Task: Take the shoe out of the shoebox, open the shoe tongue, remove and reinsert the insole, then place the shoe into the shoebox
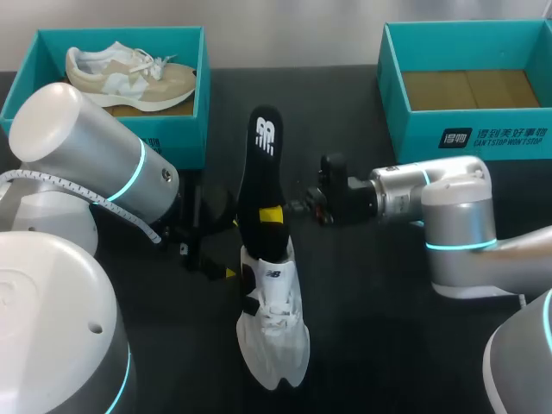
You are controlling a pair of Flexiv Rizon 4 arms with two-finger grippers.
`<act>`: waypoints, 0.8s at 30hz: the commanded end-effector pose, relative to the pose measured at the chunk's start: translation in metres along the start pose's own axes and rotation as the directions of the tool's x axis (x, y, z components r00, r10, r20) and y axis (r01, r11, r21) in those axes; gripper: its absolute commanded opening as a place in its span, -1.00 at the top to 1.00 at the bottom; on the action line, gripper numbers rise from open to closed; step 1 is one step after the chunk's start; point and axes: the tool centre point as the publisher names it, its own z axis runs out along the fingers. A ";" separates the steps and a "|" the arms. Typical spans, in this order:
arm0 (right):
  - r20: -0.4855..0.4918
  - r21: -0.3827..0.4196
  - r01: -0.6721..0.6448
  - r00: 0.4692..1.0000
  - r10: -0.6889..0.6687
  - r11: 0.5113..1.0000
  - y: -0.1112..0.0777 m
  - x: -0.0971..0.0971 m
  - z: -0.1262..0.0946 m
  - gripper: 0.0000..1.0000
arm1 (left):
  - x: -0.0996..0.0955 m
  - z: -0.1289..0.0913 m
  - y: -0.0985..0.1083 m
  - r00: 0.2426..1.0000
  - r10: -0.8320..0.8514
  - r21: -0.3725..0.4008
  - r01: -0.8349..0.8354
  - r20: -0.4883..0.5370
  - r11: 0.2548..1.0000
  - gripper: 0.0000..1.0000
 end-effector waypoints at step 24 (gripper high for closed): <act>0.003 0.079 -0.152 0.988 0.152 0.985 -0.045 0.011 0.009 1.00 | 0.000 -0.001 0.000 1.000 0.000 -0.001 0.000 -0.001 1.000 -1.00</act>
